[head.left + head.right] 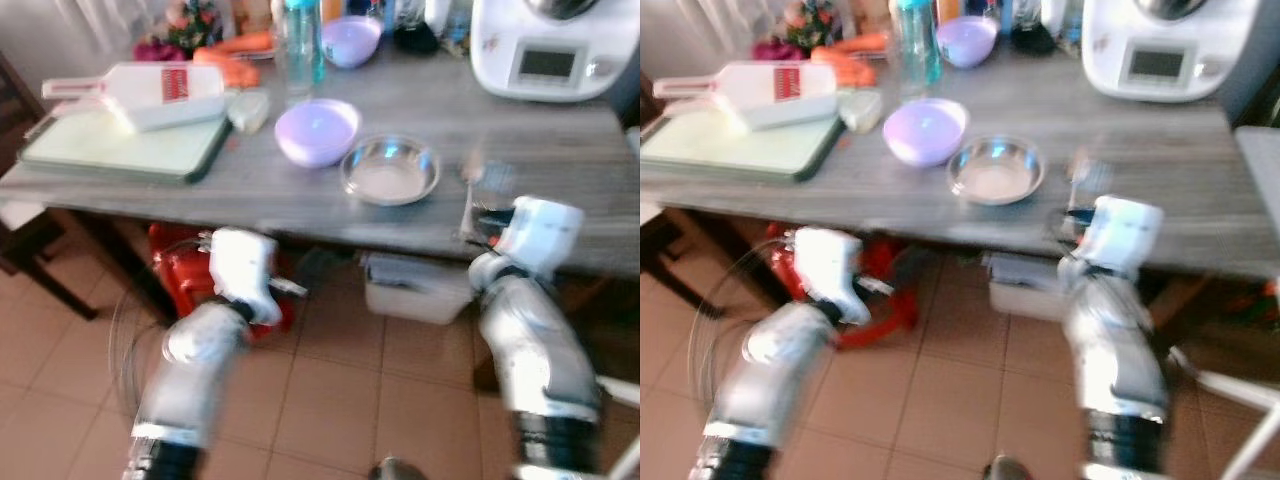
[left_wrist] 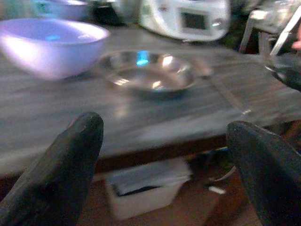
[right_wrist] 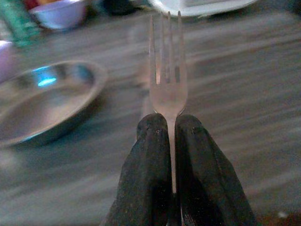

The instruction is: Setting the table

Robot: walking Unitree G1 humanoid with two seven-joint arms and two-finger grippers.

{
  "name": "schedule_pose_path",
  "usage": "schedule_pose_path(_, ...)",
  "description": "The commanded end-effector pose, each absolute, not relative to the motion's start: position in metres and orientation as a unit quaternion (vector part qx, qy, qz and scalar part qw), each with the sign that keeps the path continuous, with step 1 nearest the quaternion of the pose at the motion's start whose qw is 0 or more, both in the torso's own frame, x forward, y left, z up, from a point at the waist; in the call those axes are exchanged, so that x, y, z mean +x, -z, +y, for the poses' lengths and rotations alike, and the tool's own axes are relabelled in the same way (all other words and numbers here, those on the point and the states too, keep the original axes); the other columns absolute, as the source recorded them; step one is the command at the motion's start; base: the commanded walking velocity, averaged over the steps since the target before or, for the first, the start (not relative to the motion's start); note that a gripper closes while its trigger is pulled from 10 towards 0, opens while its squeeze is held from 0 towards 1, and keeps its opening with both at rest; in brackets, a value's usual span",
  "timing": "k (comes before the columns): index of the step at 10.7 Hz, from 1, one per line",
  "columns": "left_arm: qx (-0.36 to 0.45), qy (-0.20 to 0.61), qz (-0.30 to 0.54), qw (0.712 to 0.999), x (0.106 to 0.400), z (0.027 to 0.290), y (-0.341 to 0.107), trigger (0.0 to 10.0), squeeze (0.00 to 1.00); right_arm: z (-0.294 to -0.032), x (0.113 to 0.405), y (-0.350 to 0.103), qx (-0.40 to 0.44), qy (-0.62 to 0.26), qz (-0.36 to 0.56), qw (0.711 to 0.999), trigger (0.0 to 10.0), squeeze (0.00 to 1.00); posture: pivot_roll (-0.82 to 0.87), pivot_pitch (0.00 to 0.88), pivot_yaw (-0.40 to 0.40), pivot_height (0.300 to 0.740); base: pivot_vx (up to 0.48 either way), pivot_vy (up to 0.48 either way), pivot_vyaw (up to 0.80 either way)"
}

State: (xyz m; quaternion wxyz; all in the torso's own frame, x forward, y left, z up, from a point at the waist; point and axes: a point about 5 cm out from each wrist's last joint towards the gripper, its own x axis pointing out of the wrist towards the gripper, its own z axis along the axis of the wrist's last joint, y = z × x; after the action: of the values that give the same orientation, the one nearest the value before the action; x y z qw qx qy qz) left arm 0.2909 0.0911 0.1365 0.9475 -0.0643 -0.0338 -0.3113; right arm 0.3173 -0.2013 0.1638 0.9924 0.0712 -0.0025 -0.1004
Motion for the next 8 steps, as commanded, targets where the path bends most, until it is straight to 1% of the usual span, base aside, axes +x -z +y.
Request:
schedule_pose_path(1,-0.064,0.296,-0.031,0.952,0.292,0.103,-0.137,10.0,0.00,-0.191,0.319,-0.169,0.082,0.085,-0.010,0.993,10.0,0.00,-0.04,0.150,0.039,0.740,0.000,0.000,-0.80)
schedule_pose_path(6,-0.064,0.305,-0.023,0.950,0.288,0.103,-0.135,10.0,0.00,-0.193,0.319,-0.172,0.073,0.093,-0.020,0.993,10.0,0.00,-0.05,0.152,0.035,0.740,0.000,0.000,0.00)
schedule_pose_path(8,-0.047,0.342,-0.009,0.938,0.283,0.103,-0.131,10.0,0.00,-0.207,0.319,-0.175,0.064,0.123,-0.020,0.990,10.0,0.00,-0.05,0.153,0.036,0.740,0.000,0.000,0.00)
